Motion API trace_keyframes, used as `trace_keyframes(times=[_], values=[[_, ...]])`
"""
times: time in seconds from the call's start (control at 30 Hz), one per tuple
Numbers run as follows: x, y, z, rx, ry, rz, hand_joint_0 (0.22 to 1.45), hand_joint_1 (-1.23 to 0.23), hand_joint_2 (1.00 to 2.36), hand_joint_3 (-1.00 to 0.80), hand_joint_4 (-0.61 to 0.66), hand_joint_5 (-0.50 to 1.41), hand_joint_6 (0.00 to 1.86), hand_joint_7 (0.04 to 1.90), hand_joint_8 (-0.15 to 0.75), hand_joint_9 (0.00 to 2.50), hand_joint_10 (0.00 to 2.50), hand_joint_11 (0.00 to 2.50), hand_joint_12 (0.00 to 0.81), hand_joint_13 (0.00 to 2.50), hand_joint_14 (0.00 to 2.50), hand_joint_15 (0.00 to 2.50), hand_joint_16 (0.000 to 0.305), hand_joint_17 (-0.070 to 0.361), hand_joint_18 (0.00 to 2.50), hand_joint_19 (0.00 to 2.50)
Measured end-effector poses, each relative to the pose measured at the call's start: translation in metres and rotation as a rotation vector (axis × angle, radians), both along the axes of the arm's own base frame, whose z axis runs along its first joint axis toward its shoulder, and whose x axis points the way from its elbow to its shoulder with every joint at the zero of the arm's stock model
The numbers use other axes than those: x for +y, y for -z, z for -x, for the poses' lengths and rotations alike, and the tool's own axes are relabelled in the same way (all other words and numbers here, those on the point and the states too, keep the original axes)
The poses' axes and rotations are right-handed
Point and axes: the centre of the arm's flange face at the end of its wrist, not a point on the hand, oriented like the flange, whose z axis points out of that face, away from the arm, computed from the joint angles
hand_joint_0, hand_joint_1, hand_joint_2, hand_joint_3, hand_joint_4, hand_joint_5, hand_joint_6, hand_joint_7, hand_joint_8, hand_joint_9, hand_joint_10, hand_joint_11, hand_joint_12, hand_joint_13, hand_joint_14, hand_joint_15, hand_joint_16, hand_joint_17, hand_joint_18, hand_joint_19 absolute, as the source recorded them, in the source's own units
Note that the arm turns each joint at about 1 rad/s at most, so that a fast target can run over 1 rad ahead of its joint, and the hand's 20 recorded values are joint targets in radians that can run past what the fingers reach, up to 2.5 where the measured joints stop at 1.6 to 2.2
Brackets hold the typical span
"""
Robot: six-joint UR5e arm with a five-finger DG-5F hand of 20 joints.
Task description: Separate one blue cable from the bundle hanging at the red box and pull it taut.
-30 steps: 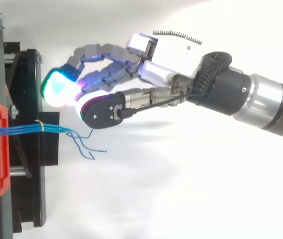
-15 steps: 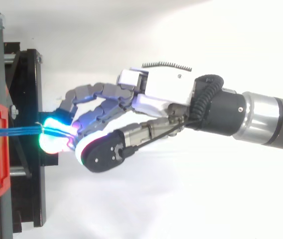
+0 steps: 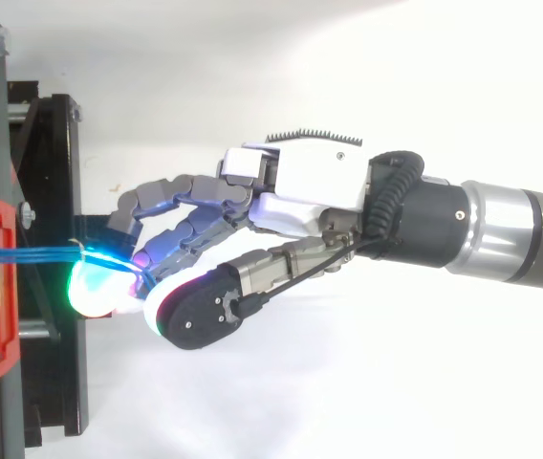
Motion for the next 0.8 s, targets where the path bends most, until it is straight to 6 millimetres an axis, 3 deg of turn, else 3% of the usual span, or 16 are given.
trace_keyframes(times=[0.47, 0.8], values=[[-0.017, -0.001, 0.001, -0.002, 0.019, -0.007, 0.62, -0.66, 1.01, -0.40, 0.19, -0.18, 0.50, 1.03, 0.276, 0.73, 0.02, 0.60, 0.343, 0.71, 0.02, 0.49, 0.039, 0.088, 0.61, 0.55], [-0.019, -0.002, 0.001, -0.005, 0.022, -0.008, 0.63, -0.68, 1.01, -0.41, 0.18, -0.17, 0.50, 1.08, 0.272, 0.74, 0.02, 0.63, 0.343, 0.73, 0.02, 0.49, 0.039, 0.088, 0.62, 0.55]])
